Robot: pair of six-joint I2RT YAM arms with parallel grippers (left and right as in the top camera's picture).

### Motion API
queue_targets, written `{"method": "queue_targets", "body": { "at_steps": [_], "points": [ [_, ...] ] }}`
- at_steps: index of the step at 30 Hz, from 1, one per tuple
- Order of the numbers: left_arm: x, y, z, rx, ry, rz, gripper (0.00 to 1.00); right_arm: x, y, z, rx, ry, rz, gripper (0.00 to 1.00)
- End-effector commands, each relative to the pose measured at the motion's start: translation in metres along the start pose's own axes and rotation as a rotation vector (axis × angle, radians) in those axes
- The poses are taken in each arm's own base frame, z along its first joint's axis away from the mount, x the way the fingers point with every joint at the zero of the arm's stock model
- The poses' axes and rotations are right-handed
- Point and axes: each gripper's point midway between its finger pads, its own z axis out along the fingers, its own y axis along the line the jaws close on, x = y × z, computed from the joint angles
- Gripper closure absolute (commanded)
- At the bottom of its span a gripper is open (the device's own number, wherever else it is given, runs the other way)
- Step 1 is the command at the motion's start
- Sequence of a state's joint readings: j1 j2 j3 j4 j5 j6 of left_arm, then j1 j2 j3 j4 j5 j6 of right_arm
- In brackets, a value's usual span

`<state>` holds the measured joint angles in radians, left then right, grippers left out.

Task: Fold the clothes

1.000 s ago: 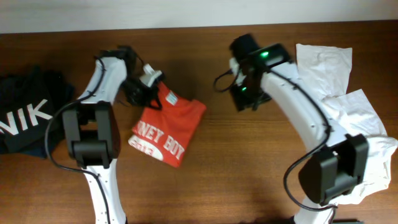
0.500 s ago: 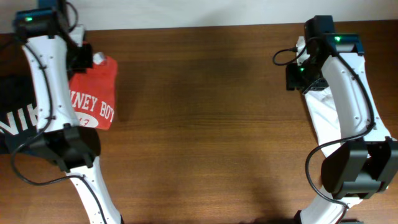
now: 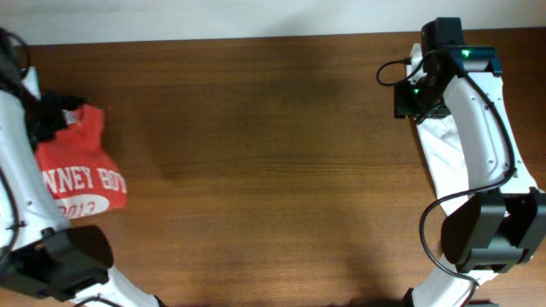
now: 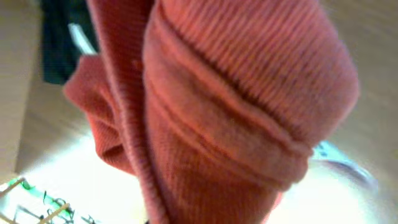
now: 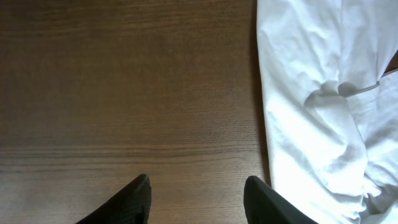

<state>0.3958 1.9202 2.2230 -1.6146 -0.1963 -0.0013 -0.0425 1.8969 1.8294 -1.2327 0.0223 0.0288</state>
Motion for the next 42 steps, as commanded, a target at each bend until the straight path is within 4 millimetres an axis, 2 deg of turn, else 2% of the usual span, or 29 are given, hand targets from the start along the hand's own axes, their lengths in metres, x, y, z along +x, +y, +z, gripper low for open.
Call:
{"method": "queue_targets", "body": {
  "at_steps": [1, 5, 7, 11, 16, 19, 22, 23, 24, 25, 26, 27, 28, 29, 30, 31, 32, 35, 38, 42],
  "points": [
    [-0.024, 0.027, 0.028, -0.062, -0.061, -0.033, 1.0, -0.007, 0.001, -0.019, -0.018, -0.052, 0.007, 0.48],
    [-0.072, 0.042, 0.042, -0.083, -0.222, 0.034, 0.99, -0.007, 0.006, -0.019, -0.049, -0.051, 0.009, 0.48],
    [-0.086, 0.05, 0.057, -0.079, -0.246, 0.009, 1.0, -0.006, 0.007, -0.019, -0.049, -0.049, 0.013, 0.48],
    [-0.097, 0.054, 0.096, 0.034, -0.244, -0.005, 1.0, -0.005, 0.007, -0.019, -0.049, -0.045, 0.017, 0.48],
    [-0.105, 0.086, 0.135, 0.051, -0.25, -0.076, 1.0, -0.005, 0.007, -0.019, -0.049, -0.044, 0.016, 0.48],
    [-0.112, 0.097, 0.149, 0.071, -0.28, -0.102, 0.99, -0.005, 0.006, -0.019, -0.049, -0.044, 0.016, 0.48],
    [-0.117, 0.108, 0.155, 0.057, -0.302, -0.117, 0.93, -0.005, 0.008, -0.019, -0.056, -0.043, 0.016, 0.48],
    [-0.118, 0.11, 0.155, 0.055, -0.309, -0.12, 0.87, -0.005, 0.008, -0.019, -0.058, -0.043, 0.016, 0.48],
    [-0.121, 0.113, 0.154, 0.048, -0.324, -0.125, 0.59, -0.005, 0.009, -0.019, -0.064, -0.044, 0.015, 0.47],
    [-0.125, 0.116, 0.153, 0.044, -0.34, -0.127, 0.06, -0.005, 0.01, -0.019, -0.071, -0.043, 0.015, 0.39],
    [-0.127, 0.117, 0.151, 0.04, -0.351, -0.128, 0.01, -0.005, 0.012, -0.019, -0.08, -0.042, 0.015, 0.28],
    [-0.129, 0.118, 0.148, 0.039, -0.358, -0.128, 0.01, -0.005, 0.014, -0.019, -0.092, -0.042, 0.014, 0.14],
    [-0.131, 0.118, 0.143, 0.037, -0.364, -0.128, 0.01, -0.005, 0.016, -0.019, -0.103, -0.041, 0.014, 0.05],
    [-0.136, 0.122, 0.134, 0.022, -0.385, -0.131, 0.01, -0.004, 0.016, -0.019, -0.106, -0.038, 0.014, 0.01],
    [-0.139, 0.13, 0.126, -0.01, -0.398, -0.163, 0.01, -0.002, 0.017, -0.019, -0.111, -0.03, 0.014, 0.01],
    [-0.144, 0.139, 0.111, -0.04, -0.42, -0.206, 0.01, 0.001, 0.018, -0.019, -0.116, -0.019, 0.014, 0.01],
    [-0.149, 0.139, 0.096, -0.027, -0.444, -0.222, 0.01, 0.003, 0.018, -0.019, -0.116, -0.011, 0.015, 0.01],
    [-0.162, 0.111, 0.059, 0.09, -0.505, -0.177, 0.01, 0.006, 0.018, -0.019, -0.118, 0.001, 0.015, 0.01],
    [-0.17, 0.074, 0.037, 0.155, -0.532, -0.117, 0.01, 0.008, 0.029, -0.021, -0.182, 0.009, 0.015, 0.01],
    [-0.165, -0.009, 0.03, 0.223, -0.478, 0.025, 0.01, 0.009, 0.047, -0.025, -0.288, 0.018, 0.016, 0.01]
  ]
}}
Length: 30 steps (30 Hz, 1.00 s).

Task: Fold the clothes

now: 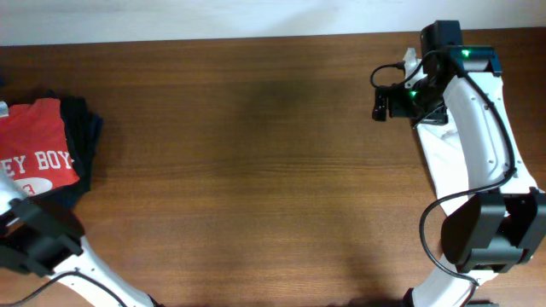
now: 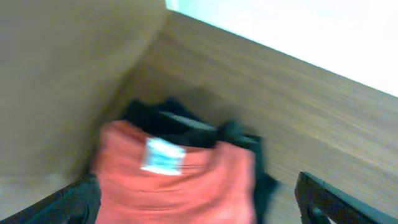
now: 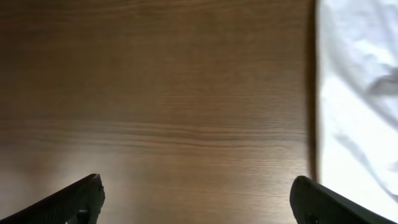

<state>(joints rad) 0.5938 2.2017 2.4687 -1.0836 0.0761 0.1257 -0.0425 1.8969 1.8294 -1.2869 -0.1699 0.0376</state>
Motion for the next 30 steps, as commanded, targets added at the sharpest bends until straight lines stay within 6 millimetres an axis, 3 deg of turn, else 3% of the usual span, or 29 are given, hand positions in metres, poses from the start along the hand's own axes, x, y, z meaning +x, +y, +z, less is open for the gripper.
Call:
{"method": "queue_targets", "body": {
  "at_steps": [1, 5, 8, 12, 15, 19, 20, 24, 26, 30],
  "points": [
    [0.007, -0.08, -0.004, 0.1, 0.047, 0.103, 0.01, -0.001, 0.018, -0.019, -0.097, -0.033, -0.002, 0.02],
    [0.05, -0.147, -0.014, 0.118, 0.208, 0.235, 0.01, 0.011, 0.018, -0.019, -0.094, 0.018, 0.01, 0.01],
    [0.092, -0.196, -0.033, 0.18, 0.352, 0.339, 0.01, 0.02, 0.016, -0.019, -0.085, 0.053, 0.017, 0.01],
    [0.146, -0.229, -0.066, 0.222, 0.549, 0.456, 0.01, 0.038, 0.015, -0.02, -0.079, 0.127, 0.028, 0.01],
    [0.155, -0.24, -0.072, 0.219, 0.576, 0.435, 0.01, 0.06, 0.007, -0.023, -0.03, 0.215, 0.036, 0.01],
    [0.164, -0.235, -0.088, 0.202, 0.6, 0.393, 0.01, 0.092, -0.007, -0.035, 0.06, 0.34, 0.046, 0.01],
    [0.184, -0.22, -0.112, 0.189, 0.641, 0.391, 0.01, 0.096, -0.004, -0.048, 0.057, 0.308, 0.04, 0.01],
    [0.234, -0.181, -0.16, 0.134, 0.71, 0.407, 0.01, 0.106, 0.001, -0.082, 0.052, 0.139, 0.01, 0.01],
    [0.249, -0.166, -0.184, 0.12, 0.647, 0.383, 0.01, 0.119, 0.004, -0.099, 0.047, -0.006, -0.013, 0.01],
    [0.249, -0.157, -0.212, 0.167, 0.374, 0.321, 0.01, 0.151, 0.003, -0.104, 0.043, -0.208, -0.043, 0.01]
  ]
}}
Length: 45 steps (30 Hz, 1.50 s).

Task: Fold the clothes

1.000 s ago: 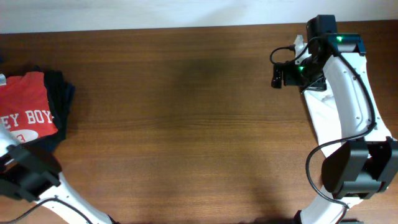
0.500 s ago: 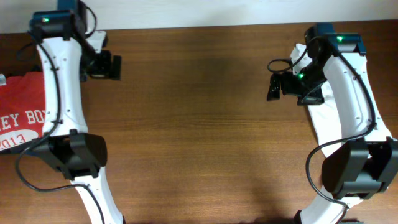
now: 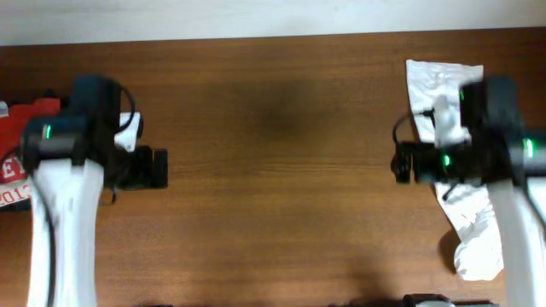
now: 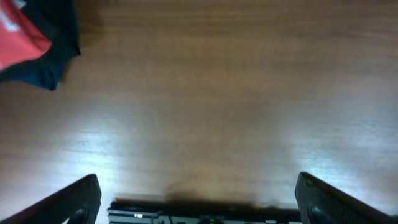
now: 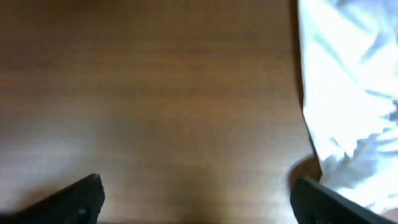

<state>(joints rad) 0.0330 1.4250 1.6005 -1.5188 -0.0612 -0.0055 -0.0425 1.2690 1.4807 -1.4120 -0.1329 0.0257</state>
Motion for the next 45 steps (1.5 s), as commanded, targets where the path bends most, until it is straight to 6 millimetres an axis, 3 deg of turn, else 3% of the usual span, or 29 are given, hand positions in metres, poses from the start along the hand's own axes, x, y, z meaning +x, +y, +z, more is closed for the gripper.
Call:
{"method": "queue_targets", "body": {
  "at_steps": [1, 3, 7, 11, 16, 21, 24, 29, 40, 45],
  "points": [
    [0.018, 0.005, -0.023, -0.011, -0.239, -0.044, 0.01, 0.028, -0.004, 0.0, 0.012, -0.117, -0.016, 0.01],
    [0.025, 0.006, -0.04, -0.008, -0.443, -0.057, 0.01, 0.041, -0.003, -0.002, 0.007, -0.206, -0.026, 0.01],
    [0.055, 0.007, -0.064, -0.004, -0.616, -0.068, 0.01, 0.062, -0.003, -0.007, 0.003, -0.247, -0.014, 0.01],
    [0.088, 0.008, -0.071, -0.004, -0.63, -0.069, 0.01, 0.062, -0.003, -0.007, 0.004, -0.245, -0.014, 0.01],
    [0.133, 0.007, -0.049, -0.007, -0.447, -0.057, 0.01, 0.06, -0.004, -0.001, 0.005, -0.216, -0.009, 0.01],
    [0.134, 0.006, -0.048, -0.007, -0.44, -0.057, 0.01, 0.038, -0.004, -0.029, 0.027, -0.469, -0.049, 0.01],
    [0.134, 0.006, -0.048, -0.007, -0.44, -0.057, 0.01, 0.042, -0.002, -0.037, 0.02, -0.654, -0.081, 0.01],
    [0.134, 0.006, -0.048, -0.007, -0.44, -0.057, 0.01, 0.071, -0.001, -0.005, -0.004, -0.865, -0.14, 0.02],
    [0.134, 0.006, -0.048, -0.007, -0.44, -0.057, 0.01, 0.032, -0.004, 0.031, -0.013, -1.231, -0.174, 0.01],
    [0.134, 0.006, -0.048, -0.007, -0.44, -0.057, 0.01, 0.032, -0.006, 0.048, 0.008, -1.257, -0.208, 0.01]
  ]
}}
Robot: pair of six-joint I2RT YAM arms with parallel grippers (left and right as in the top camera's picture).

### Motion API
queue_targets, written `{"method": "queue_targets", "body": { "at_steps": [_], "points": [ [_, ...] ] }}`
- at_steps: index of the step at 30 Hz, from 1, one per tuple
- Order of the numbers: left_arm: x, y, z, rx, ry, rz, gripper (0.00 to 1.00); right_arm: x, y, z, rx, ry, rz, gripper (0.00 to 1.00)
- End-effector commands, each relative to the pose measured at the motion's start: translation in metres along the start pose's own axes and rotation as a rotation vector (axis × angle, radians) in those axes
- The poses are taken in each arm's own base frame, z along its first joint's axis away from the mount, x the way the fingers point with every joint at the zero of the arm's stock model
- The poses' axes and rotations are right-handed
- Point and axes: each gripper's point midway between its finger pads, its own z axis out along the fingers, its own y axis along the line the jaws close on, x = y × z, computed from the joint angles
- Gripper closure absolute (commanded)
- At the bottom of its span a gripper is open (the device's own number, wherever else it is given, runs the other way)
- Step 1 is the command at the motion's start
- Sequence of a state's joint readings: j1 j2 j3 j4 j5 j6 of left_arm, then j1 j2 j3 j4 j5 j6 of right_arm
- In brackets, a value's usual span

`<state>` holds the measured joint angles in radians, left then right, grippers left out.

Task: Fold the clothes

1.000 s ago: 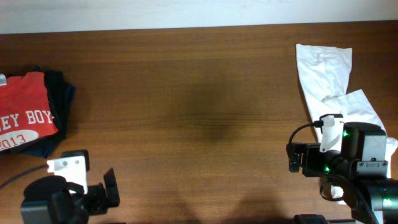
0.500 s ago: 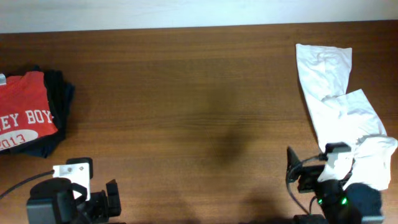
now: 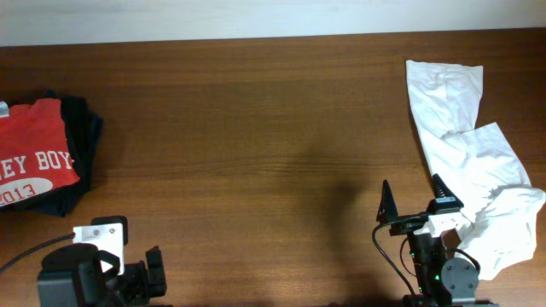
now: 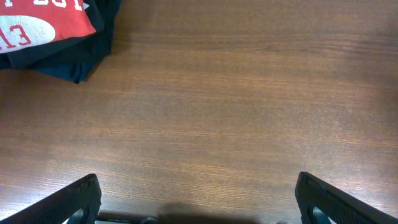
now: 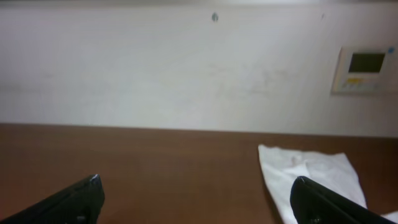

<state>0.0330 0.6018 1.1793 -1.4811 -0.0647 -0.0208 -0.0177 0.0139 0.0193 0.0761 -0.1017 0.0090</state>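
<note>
A folded red shirt with white lettering lies on a dark folded garment at the table's far left; the left wrist view catches the red shirt's corner and the dark garment. A white garment sprawls crumpled and unfolded along the right side, and its far end shows in the right wrist view. My left gripper sits low at the front left, open and holding nothing. My right gripper is at the front right, open and holding nothing, just left of the white garment's lower end.
The brown wooden table runs back to a pale wall, which carries a small control panel. My arm bases, left and right, stand at the front edge.
Both arms were reached out over the table, left by the red stack and right beside the white garment. Now both are at the front edge, and the right wrist camera faces the wall.
At first my left gripper was against the red shirt at the far left, and my right was open beside the white garment's top. Then the red shirt lay on the dark garment with the left gripper open. Both arms were then mid-table, and now stand at the front edge.
</note>
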Motion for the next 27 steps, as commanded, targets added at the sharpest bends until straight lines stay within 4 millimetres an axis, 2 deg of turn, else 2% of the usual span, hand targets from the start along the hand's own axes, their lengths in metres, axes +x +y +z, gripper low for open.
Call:
{"method": "queue_targets", "body": {
  "at_steps": [1, 3, 27],
  "points": [
    [0.0, 0.002, 0.0, -0.012, -0.002, -0.011, 0.01, 0.017, 0.0, 0.0, 0.002, 0.053, -0.053, 0.01],
    [0.0, 0.002, 0.0, -0.012, -0.001, -0.011, 0.01, 0.043, 0.0, -0.003, 0.0, 0.159, -0.041, 0.01],
    [0.001, 0.002, -0.001, -0.013, -0.003, -0.012, 0.01, 0.04, 0.0, -0.003, -0.002, 0.15, -0.035, 0.01]
  ]
}}
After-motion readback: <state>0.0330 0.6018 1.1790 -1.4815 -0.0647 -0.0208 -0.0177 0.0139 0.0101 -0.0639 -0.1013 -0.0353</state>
